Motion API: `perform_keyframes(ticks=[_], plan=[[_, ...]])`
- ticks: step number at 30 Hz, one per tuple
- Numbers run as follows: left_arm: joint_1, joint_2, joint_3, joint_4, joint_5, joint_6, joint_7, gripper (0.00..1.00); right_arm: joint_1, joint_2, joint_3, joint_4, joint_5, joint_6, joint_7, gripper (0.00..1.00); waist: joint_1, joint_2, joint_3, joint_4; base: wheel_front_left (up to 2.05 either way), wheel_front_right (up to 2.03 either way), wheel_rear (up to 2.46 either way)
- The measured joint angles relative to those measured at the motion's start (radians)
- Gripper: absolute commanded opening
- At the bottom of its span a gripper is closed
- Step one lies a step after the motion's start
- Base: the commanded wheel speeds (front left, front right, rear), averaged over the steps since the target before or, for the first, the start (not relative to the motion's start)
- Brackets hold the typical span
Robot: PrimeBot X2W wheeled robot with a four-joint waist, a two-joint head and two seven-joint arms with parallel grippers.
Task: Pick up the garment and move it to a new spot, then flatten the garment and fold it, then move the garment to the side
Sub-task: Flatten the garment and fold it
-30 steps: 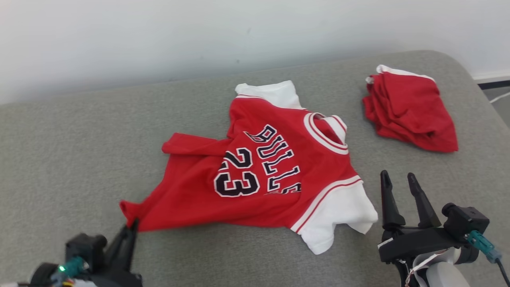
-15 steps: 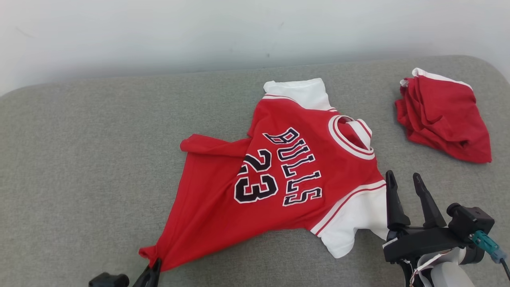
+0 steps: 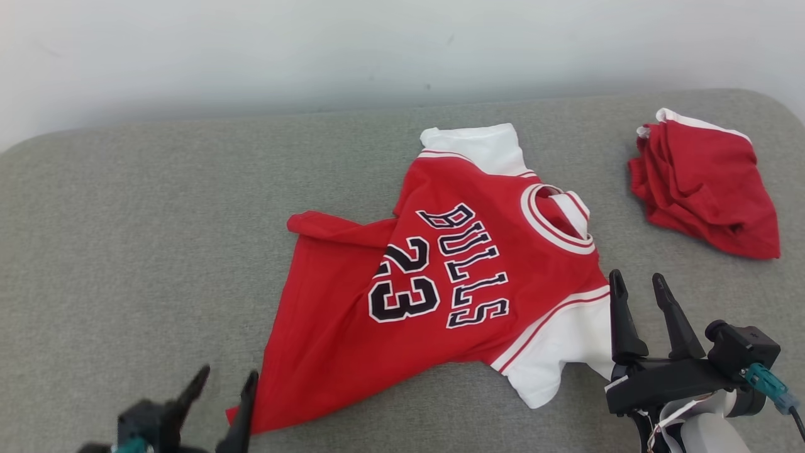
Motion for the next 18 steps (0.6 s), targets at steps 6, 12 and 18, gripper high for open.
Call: perform_keyframes(ticks=[6, 12, 18], plan=[[-0.107, 0.031, 0.006, 0.028, 0.005, -0.038, 0.021, 1.00, -0.013, 0.001, 0.008, 0.007, 0.002, 0.000, 0.000, 1.00, 0.0000, 0.0000, 0.005, -0.030, 0.00, 0.00, 0.00], [-0.187, 0.032, 0.004, 0.119, -0.038, -0.089, 0.044, 1.00, -0.029, 0.008, 0.014, 0.012, 0.010, 0.000, 0.000, 1.00, 0.0002, 0.0000, 0.024, -0.076, 0.00, 0.00, 0.00], [-0.209, 0.034, 0.005, 0.227, -0.057, -0.113, 0.044, 1.00, -0.042, 0.023, 0.016, 0.015, 0.016, 0.000, 0.000, 1.00, 0.0002, 0.0000, 0.043, -0.132, 0.00, 0.00, 0.00]])
